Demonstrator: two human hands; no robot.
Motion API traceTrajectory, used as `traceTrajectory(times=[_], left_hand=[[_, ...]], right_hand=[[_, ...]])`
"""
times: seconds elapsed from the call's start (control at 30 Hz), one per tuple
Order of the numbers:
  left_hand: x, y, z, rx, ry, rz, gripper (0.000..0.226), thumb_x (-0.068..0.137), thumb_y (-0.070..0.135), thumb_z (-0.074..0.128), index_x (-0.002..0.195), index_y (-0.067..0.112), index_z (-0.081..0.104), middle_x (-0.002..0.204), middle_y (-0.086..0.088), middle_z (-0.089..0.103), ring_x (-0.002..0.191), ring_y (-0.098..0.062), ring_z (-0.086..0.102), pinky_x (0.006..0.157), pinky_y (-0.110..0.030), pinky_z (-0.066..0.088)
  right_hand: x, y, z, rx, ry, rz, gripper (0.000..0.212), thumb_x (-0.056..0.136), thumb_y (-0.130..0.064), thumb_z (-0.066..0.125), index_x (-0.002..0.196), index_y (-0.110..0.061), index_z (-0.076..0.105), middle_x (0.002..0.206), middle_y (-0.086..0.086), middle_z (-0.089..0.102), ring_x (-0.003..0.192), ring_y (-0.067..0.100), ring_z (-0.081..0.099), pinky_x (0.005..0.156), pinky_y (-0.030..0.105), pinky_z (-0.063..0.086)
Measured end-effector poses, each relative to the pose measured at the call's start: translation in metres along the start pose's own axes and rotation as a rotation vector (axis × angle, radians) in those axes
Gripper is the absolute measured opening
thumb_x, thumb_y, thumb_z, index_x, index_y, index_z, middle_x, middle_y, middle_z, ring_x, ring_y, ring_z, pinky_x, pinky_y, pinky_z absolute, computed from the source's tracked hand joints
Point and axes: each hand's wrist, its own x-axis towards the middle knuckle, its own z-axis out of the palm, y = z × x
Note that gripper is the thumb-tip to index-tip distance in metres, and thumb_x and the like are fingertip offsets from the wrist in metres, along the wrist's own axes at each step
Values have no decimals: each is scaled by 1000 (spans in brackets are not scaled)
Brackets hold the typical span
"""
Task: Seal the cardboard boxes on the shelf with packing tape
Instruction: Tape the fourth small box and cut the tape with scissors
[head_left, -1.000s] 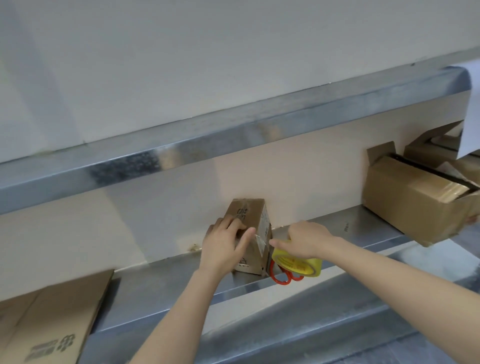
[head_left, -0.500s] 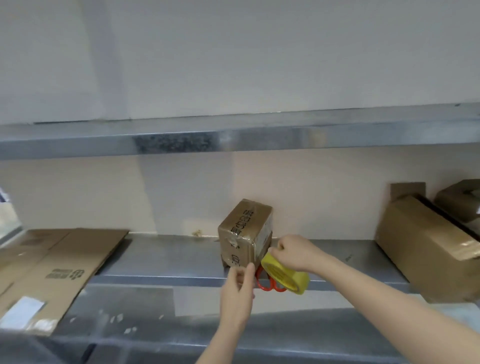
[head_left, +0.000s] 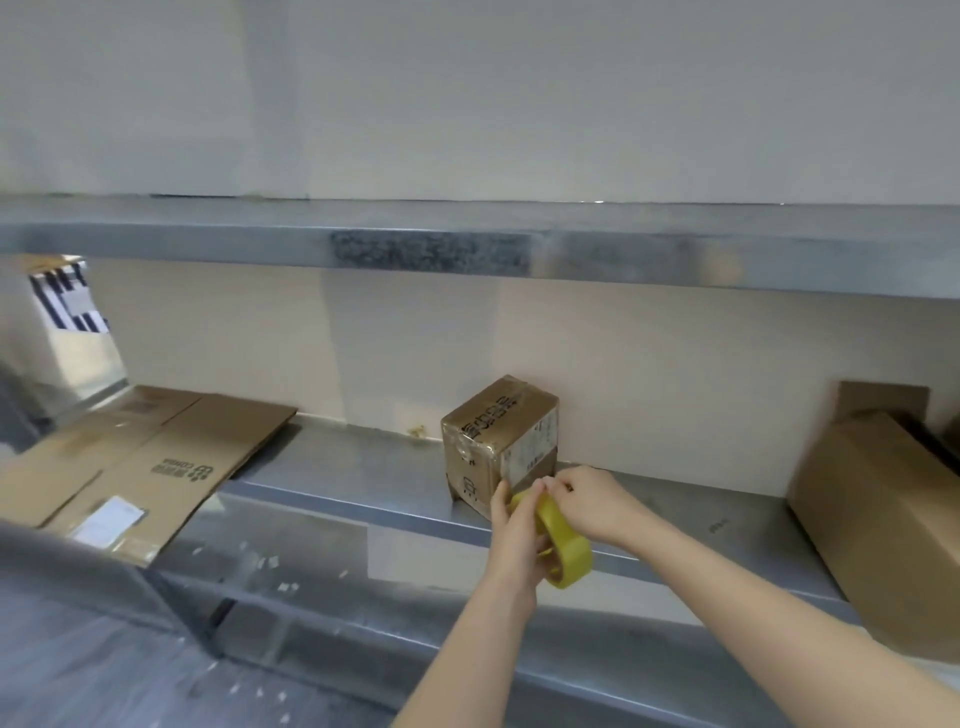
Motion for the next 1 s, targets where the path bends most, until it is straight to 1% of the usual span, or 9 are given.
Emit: traceTrajectory(times=[0.1,0.17,0.33,0.43,0.57,0.73,0.77,0.87,1.0], left_hand=[[3,0,-2,34,14,23,66,92,27,61,146,38,25,106,-7,66,90,-25,68,77,-40,57],[6,3,-7,74,32,44,65,93,27,60,147,38,26,114,-7,65,95,-24,67,70,-32,56],[15,15,-33,282,106,112,71,73,46,68,138,43,40,133,-4,53,113,-26,58,93,-42,53],[22,20,-44,372,100,120,62,84,39,65,141,40,40,133,-9,51,117,-30,55,92,-40,54],[31,27,-61,485,83,118,57,83,41,63,137,42,44,136,-19,46,121,-34,53,73,-30,56],[40,34,-76,568,58,129,45,88,40,60,131,46,47,132,-3,47,114,-25,55,89,-38,53],[41,35,-77,580,56,121,44,88,40,59,130,47,47,132,-4,48,116,-27,55,89,-38,52],[43,39,-79,601,48,111,39,89,39,58,126,50,48,131,-8,49,119,-31,53,77,-30,51],[44,41,-79,594,35,103,37,91,38,55,126,48,48,133,-15,47,102,-26,56,59,-25,52]], right_hand=[[1,2,2,13,21,1,40,102,-28,39,64,-17,48,68,-1,50,69,17,48,53,23,30],[3,9,3,82,89,30,32,99,-27,44,71,-16,56,70,-1,56,71,16,52,54,26,33],[10,26,15,48,84,128,14,92,-16,55,95,-11,68,90,3,64,85,18,57,68,24,38],[24,23,32,32,29,135,11,89,-12,56,89,-16,65,99,5,68,93,20,60,73,26,45],[42,18,52,-18,-12,154,13,84,-7,53,83,-19,57,98,7,66,90,23,61,67,27,44],[56,21,70,-134,-50,243,12,85,-21,57,74,-17,51,82,5,58,80,24,60,58,27,43],[58,22,73,-173,-58,266,9,85,-24,58,82,-16,56,85,5,59,83,24,61,62,28,46],[59,23,75,-283,-36,322,26,88,-23,58,113,-14,57,110,6,64,101,24,62,77,30,49],[59,25,67,-224,34,420,38,90,-25,55,122,-7,46,123,11,58,115,30,57,87,34,48]])
